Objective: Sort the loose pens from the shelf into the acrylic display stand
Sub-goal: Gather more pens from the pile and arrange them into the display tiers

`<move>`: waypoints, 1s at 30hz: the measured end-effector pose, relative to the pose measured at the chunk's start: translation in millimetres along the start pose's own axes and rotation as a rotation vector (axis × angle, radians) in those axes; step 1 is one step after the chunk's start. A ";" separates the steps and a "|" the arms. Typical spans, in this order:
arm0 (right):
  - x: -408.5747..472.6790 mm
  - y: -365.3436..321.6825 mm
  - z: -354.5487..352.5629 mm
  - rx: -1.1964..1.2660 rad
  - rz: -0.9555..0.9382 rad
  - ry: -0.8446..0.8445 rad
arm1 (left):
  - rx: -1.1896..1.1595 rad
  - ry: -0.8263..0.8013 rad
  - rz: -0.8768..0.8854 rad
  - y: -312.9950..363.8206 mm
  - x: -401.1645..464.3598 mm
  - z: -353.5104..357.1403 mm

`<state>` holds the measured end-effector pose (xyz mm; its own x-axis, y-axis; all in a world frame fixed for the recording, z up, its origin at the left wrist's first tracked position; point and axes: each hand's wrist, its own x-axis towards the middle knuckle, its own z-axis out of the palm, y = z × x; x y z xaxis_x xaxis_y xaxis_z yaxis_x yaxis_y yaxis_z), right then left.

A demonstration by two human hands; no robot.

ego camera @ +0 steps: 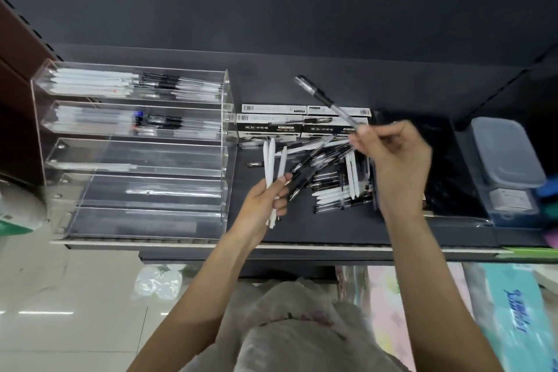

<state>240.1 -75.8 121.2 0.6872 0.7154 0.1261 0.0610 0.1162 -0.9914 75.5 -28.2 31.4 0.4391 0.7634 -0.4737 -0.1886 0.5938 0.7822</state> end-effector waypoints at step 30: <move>-72.1 78.5 36.2 -0.117 0.132 -0.240 | -0.273 -0.081 0.081 2.2 -7.7 22.3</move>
<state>169.2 -93.4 35.5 0.5045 0.8633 -0.0131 0.0754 -0.0592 -0.9954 91.3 -38.4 45.8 0.4799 0.7947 -0.3718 -0.4500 0.5867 0.6733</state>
